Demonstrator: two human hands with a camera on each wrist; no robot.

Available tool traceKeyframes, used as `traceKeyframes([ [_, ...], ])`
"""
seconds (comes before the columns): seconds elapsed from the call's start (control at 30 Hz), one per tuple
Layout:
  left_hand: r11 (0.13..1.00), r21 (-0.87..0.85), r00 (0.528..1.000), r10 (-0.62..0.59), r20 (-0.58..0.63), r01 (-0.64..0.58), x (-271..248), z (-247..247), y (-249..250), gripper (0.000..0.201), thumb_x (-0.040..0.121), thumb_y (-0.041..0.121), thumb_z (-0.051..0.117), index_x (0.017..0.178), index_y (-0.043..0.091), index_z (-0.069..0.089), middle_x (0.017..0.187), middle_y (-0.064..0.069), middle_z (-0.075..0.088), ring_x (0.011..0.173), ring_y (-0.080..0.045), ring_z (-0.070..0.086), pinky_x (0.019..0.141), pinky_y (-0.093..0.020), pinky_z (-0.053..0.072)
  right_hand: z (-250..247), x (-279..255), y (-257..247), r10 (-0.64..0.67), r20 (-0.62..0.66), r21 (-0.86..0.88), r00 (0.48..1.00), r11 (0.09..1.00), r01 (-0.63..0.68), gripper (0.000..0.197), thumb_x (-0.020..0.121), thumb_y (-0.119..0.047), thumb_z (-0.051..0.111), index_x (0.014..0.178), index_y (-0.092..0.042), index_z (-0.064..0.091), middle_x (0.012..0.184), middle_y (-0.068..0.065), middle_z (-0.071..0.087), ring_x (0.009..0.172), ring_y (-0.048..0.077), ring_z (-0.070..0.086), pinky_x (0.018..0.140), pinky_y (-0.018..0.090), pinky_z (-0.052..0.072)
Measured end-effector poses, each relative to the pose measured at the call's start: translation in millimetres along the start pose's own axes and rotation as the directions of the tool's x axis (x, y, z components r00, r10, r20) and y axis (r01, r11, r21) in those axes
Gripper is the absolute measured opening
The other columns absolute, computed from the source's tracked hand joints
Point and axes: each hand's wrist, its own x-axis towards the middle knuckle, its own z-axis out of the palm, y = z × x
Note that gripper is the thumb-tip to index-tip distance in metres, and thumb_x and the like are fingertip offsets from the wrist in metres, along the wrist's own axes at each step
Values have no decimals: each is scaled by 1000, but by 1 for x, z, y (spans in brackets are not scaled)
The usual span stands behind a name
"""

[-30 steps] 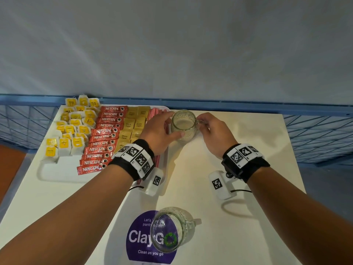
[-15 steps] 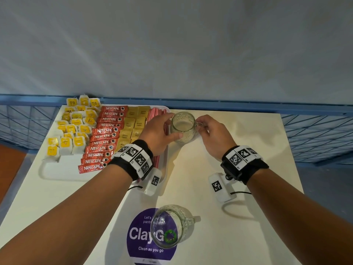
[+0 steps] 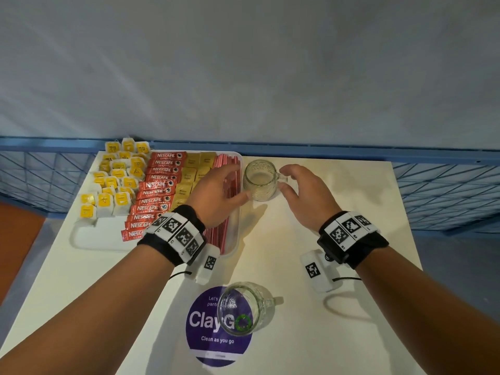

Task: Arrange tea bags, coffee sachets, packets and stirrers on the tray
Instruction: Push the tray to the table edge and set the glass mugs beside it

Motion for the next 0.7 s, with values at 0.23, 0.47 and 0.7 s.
traceKeyframes([
  [0.23,993,-117,999,30,30,-26,-72,-23,15,55,89,42,68,139,23,54,121,13,61,107,-2,58,94,-29,53,-10,-59,-23,-110,47,0,993,994,110,29,104,-29,56,132,-21,60,133,-5,61,124,14,55,105,36,46],
  [0.47,978,-209,997,10,80,7,-142,-6,15,53,87,47,73,134,27,58,117,17,63,108,1,59,95,-25,52,8,-127,-25,-153,178,19,972,988,153,22,104,-28,58,124,-23,65,124,-10,62,115,9,57,99,31,48],
  [0.7,982,-174,989,-55,135,79,-195,22,4,71,78,59,76,138,31,50,131,15,53,114,-5,55,98,-32,52,28,-178,-15,-95,246,23,965,995,92,28,103,-29,58,131,-25,63,127,-13,61,110,8,59,96,27,47],
])
